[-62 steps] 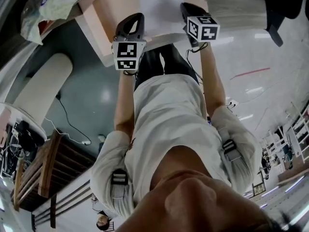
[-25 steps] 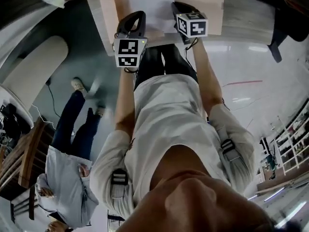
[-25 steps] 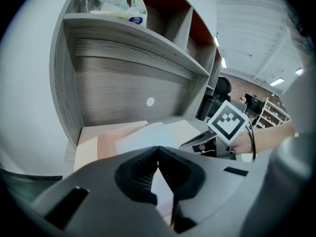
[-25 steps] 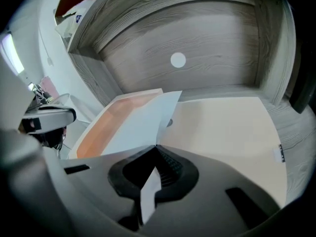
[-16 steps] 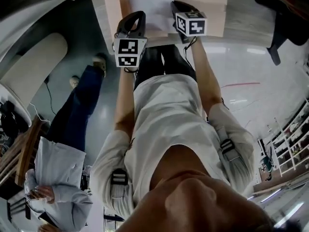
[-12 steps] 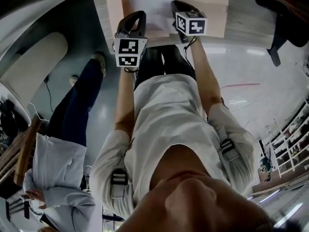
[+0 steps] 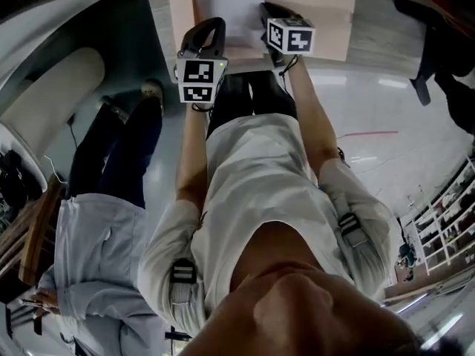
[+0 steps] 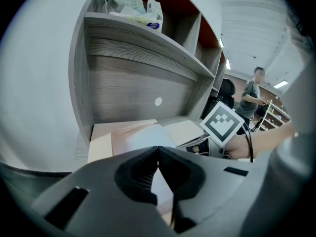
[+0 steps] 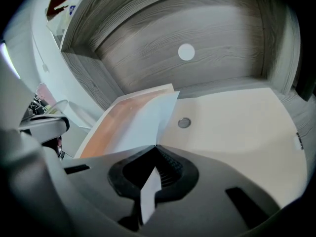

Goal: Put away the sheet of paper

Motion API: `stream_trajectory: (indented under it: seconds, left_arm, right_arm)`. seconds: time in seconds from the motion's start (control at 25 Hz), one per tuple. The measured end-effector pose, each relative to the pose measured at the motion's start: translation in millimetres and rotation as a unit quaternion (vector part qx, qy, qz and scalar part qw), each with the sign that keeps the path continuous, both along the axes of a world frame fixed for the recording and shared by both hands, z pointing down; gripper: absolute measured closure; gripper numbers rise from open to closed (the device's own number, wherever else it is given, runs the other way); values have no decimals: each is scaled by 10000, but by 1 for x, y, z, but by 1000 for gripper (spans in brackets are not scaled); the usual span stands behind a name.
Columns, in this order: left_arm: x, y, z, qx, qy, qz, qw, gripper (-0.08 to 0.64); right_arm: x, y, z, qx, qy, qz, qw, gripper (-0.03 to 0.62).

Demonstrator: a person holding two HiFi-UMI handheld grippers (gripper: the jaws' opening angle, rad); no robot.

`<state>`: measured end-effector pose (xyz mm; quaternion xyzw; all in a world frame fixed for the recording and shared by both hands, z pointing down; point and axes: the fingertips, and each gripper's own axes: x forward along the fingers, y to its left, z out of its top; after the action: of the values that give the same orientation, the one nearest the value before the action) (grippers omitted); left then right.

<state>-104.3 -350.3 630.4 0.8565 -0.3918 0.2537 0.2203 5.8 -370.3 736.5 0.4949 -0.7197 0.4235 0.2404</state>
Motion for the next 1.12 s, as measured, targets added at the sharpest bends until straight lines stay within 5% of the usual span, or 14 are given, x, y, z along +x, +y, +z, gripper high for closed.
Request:
stream_trajectory:
  seconds: [0.84,0.96,1.12]
  left_arm:
    - [3,0,-5,32,-10,-58,10000,538]
    - [6,1,-7,58,-5,-52,10000,538]
    - [9,3,-12,97,-25,-52,9999,538]
  right_arm:
    - [-29,3,-2,189,300,-673,9971,567]
    - [-27,4,-6,263,354,-728,9964,472]
    - [-21,10,-10,294,420,-776,9957,438]
